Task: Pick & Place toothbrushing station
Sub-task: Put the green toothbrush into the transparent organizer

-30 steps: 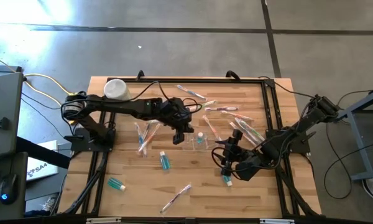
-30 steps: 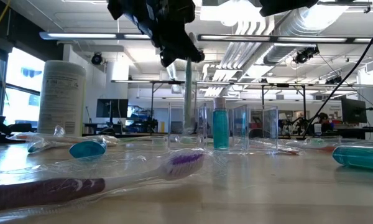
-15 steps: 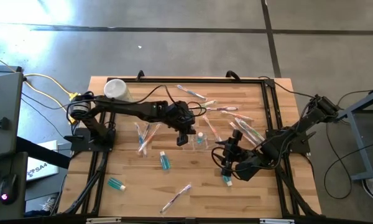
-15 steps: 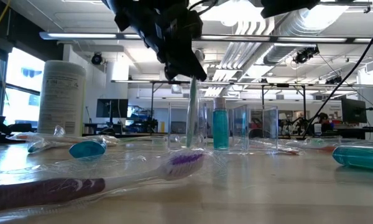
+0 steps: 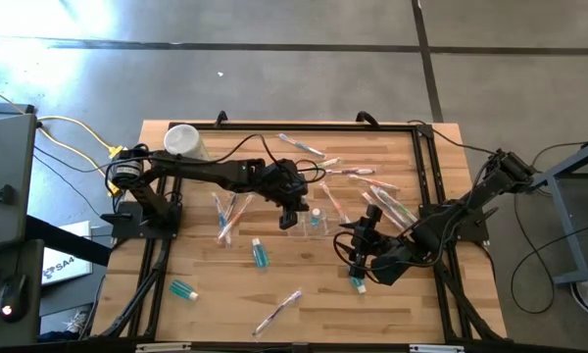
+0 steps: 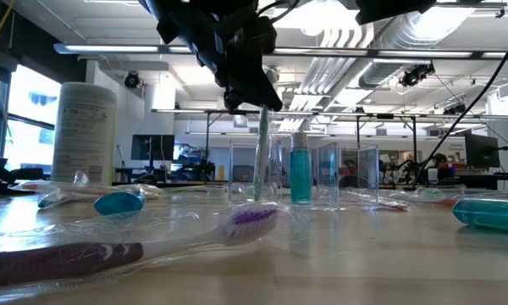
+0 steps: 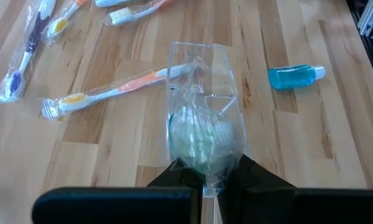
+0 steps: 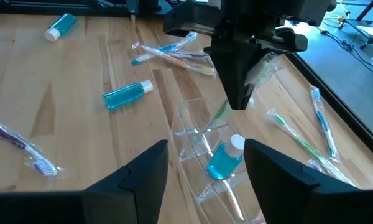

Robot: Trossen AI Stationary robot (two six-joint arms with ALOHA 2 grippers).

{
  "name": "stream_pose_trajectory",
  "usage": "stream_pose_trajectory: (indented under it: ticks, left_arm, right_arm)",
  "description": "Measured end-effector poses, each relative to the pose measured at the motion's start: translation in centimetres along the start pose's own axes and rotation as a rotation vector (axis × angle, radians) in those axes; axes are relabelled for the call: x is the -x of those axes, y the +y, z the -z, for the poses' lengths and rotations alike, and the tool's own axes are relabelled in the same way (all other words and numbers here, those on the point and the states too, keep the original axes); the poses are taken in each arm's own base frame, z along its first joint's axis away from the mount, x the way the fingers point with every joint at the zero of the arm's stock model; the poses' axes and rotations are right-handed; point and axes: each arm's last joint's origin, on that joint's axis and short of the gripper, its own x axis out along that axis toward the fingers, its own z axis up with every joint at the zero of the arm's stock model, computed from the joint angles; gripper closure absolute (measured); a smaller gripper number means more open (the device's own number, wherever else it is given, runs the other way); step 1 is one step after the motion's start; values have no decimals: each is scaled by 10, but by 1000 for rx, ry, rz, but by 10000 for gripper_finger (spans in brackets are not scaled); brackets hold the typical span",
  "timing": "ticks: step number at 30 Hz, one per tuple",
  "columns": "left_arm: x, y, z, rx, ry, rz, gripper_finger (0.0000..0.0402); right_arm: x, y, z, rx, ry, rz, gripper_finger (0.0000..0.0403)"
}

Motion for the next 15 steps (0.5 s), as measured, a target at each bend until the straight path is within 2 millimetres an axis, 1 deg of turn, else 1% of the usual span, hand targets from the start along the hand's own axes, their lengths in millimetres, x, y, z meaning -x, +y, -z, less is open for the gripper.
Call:
stream_pose_trajectory:
  ticks: [5, 7, 10, 15]
  left_arm:
    - [2, 0, 0, 2, 8, -1, 382]
    - [3, 0, 0, 2, 5, 0, 375]
    - [6, -1, -1, 0, -1, 1, 349]
    - [6, -1, -1, 1, -3, 1, 289]
  right_arm:
    - [0, 0, 0, -1, -1, 1, 200]
    - [0, 0, 0, -3, -3, 0, 200]
    - [0, 0, -1, -6, -6, -1, 200]
    - [0, 0, -1, -6, -5, -3, 200]
